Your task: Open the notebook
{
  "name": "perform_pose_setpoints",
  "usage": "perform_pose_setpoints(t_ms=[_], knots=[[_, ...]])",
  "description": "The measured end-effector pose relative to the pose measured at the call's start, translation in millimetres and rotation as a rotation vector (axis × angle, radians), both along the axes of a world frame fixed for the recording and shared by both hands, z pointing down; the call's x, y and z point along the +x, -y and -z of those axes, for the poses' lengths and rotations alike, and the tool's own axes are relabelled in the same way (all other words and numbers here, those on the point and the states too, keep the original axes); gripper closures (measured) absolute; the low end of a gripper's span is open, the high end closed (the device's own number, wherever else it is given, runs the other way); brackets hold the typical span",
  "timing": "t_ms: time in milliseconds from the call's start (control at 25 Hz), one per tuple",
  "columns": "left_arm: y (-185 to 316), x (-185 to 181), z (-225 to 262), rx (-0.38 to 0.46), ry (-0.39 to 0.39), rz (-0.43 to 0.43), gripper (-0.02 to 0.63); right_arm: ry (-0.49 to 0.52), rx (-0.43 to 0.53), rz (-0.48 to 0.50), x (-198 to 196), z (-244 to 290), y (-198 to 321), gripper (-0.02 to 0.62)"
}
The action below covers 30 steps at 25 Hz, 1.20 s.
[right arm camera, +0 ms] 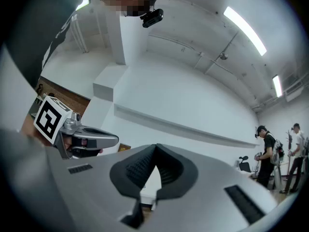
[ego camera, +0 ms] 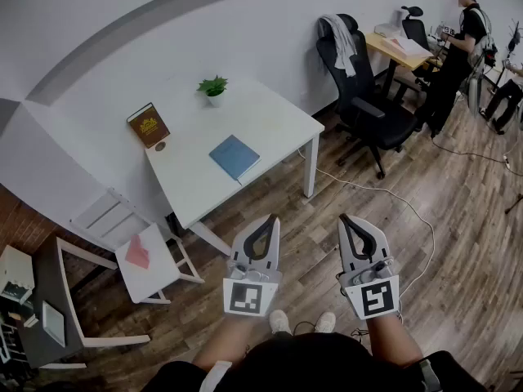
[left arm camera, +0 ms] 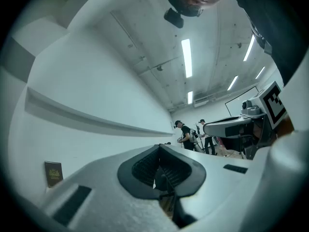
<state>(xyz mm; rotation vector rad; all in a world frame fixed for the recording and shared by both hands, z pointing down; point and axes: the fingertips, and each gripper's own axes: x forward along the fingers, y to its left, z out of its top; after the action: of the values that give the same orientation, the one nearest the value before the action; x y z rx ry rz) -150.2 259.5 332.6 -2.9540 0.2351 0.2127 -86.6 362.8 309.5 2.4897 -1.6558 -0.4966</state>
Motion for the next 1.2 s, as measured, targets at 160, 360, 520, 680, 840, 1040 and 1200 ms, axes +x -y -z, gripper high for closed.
perform_pose_setpoints(t_ms=[160,360,520,680,840,1040,1200], knots=[[-0.4,-1.8,-1.4,0.020,-0.001,0.000,0.614,-0.007,0.003,-0.002,-1.0,-0.3,3.4,0.592],[3.1,-11.9,3.7,0.057,-0.005,0.006,0.614,-0.048,0.023,-0.015,-13.4,6.3,8.8,0.592],[11.5,-25.4,9.5,0.112,-0.003,0.021,0.614,-0.049,0.064,-0.007,-25.8,11.9,13.8,0.591],[29.8,-39.6,6.5,0.128,0.005,0.023,0.614,-0.039,0.052,0.011,-35.2,9.7,34.3,0.591],[54.5,-52.5,-2.0,0.050,-0.004,0.047,0.614,-0.047,0.021,0.014,-44.5,1.2,54.7,0.591],[78.9,-57.6,-3.2,0.051,-0.002,0.061,0.614,-0.034,-0.013,0.033,-47.1,-8.0,81.8,0.591],[91.6,-48.0,-12.6,0.045,0.017,0.071,0.614,-0.026,-0.033,0.050,-34.8,-17.7,98.3,0.591]])
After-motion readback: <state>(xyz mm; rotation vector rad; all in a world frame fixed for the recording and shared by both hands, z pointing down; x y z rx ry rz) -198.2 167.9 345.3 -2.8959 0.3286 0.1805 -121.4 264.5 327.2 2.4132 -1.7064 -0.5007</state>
